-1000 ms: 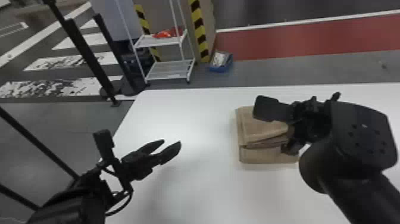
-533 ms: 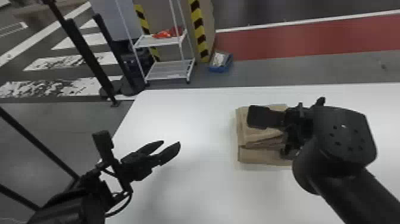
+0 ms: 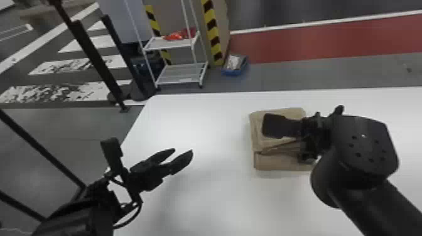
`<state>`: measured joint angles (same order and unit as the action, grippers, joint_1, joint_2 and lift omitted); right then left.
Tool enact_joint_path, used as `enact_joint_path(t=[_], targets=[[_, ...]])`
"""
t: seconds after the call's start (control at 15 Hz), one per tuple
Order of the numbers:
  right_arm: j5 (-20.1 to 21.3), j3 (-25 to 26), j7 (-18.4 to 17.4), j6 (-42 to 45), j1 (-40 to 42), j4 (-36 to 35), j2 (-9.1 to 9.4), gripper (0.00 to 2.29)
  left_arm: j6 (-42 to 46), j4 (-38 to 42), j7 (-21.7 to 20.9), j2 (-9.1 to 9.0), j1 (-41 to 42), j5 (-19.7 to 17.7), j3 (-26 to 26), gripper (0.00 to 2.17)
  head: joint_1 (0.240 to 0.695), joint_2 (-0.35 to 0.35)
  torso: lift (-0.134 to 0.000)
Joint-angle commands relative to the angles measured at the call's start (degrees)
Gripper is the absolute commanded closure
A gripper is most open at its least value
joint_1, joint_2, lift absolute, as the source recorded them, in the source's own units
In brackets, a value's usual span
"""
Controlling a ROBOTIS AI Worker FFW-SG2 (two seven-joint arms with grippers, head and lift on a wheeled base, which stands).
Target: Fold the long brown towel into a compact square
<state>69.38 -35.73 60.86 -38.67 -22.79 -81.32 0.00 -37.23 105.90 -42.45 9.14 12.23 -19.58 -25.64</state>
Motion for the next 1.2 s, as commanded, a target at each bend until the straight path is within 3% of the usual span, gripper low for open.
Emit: enact_joint_path(t=[0.0,0.47,0.8,1.13], targets=[[-0.3,0.4,-0.48,0.04,-0.06,-0.24,0.05,0.47,0.0,0.09,0.0,0.0,0.08,0.06,-0.02,0.12,0.695,0.308,-0.125],[-1.26,0.93,-2.15,0.04,-0.68,-0.33,0.05,0.48,0.0,0.09,0.0,-0.09,-0.01,0.15,-0.02,0.12,0.695,0.305,-0.125],[-1.79,2.07,-2.59,0.74,-0.85,-0.42,0.05,0.97,0.0,0.27,-0.09,-0.17,-0.01,0.15,0.16,0.12,0.695,0.3,-0.125],[-3.02,3.74,-3.82,0.39,-0.24,-2.97,0.05,1.0,-0.18,0.44,-3.08,-0.26,-0.19,0.42,2.09,0.12,0.695,0.286,-0.125]])
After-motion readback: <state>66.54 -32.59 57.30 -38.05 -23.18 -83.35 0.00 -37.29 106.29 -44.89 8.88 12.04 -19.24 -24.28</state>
